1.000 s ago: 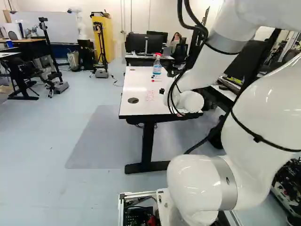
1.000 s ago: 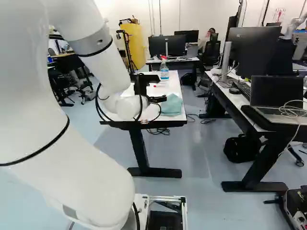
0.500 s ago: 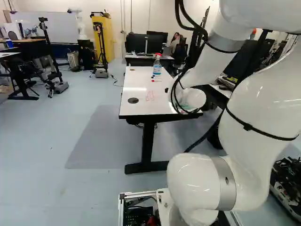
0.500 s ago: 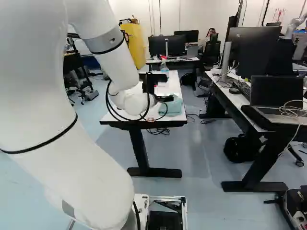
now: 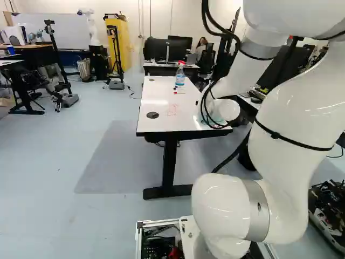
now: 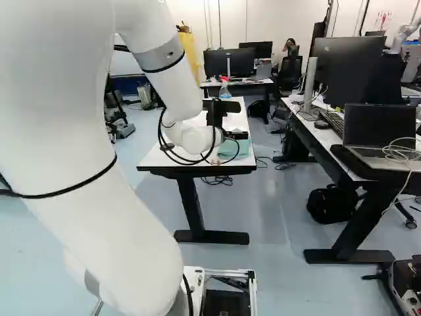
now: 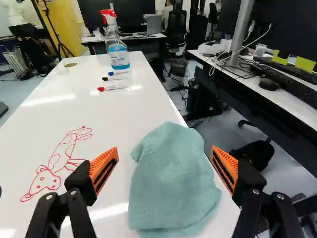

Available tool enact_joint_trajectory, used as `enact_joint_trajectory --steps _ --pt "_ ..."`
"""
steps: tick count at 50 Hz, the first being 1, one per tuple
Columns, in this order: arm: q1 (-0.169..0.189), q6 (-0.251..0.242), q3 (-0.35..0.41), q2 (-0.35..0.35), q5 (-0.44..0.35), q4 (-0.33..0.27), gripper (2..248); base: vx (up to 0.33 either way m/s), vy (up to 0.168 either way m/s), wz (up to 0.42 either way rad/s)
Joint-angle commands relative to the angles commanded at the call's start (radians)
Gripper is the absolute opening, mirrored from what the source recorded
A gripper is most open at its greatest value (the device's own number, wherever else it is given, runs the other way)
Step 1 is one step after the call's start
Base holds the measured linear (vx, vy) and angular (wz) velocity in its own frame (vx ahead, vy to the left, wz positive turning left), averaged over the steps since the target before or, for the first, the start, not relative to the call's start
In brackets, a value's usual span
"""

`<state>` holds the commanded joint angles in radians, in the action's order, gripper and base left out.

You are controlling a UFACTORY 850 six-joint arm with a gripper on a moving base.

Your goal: Clean the table with the green towel

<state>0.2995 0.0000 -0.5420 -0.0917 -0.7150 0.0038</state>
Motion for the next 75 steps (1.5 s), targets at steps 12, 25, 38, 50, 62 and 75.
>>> enact_joint_trajectory --steps 12,25,38,50,62,75 --pt "0.023 0.0 -0.049 -0.046 0.055 0.0 247 0.0 0.0 0.0" --pt "0.022 0.0 -0.099 -0.09 0.107 0.0 247 0.0 0.0 0.0" --pt "0.017 0.0 -0.123 -0.111 0.15 0.0 247 0.0 0.0 0.0" --pt "0.015 0.0 -0.136 -0.123 0.189 0.0 247 0.0 0.0 0.0" --pt "0.014 0.0 -0.143 -0.128 0.229 0.0 247 0.0 0.0 0.0" --pt "0.013 0.0 -0.147 -0.132 0.239 0.0 247 0.0 0.0 0.0"
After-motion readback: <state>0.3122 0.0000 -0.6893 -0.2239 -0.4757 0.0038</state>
